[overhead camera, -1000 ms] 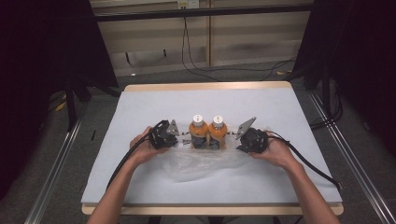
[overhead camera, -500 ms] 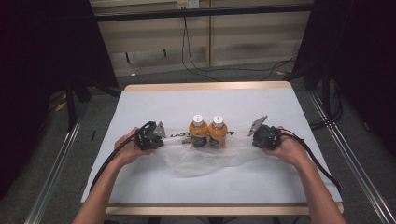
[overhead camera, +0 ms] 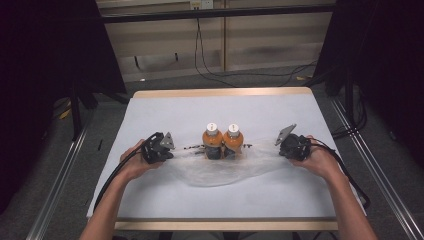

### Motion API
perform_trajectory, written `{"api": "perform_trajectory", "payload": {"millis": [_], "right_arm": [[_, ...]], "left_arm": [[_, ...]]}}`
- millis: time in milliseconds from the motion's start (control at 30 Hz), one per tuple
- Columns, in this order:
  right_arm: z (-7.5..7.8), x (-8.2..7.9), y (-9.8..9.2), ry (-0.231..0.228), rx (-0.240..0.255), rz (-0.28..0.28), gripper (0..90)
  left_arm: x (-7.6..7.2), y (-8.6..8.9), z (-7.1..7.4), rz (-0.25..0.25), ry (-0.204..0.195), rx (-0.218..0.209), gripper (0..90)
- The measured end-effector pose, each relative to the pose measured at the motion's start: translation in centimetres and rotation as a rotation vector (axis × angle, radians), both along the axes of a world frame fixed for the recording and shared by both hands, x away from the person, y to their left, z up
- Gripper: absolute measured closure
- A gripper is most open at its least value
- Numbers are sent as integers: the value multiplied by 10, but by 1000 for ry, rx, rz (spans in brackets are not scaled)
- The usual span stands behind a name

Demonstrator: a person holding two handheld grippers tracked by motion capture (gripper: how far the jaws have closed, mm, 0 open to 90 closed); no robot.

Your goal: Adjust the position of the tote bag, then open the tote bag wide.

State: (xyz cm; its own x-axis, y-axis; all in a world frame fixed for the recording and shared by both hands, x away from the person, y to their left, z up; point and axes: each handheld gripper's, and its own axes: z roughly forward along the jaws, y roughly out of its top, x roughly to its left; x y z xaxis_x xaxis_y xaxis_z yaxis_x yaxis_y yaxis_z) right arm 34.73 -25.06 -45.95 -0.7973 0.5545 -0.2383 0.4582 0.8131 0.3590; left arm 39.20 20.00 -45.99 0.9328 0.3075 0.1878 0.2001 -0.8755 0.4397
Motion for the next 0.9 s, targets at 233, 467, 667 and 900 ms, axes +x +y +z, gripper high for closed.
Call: {"api": "perform_trajectory", "payload": {"millis": [233,467,667,900], "right_arm": [[0,-1,-2,2,12,-12,900],[2,0,-1,-1,109,-32,900],[12,-3,5,-32,160,13,900],[28,-6,1,-65,300,25,858]], "left_arm": [[1,10,-2,14,37,-71,900],[4,16,1,58,80,-182,877],[-2,15,8,51,77,-232,824],[-9,15,22,37,66,-338,771]]}}
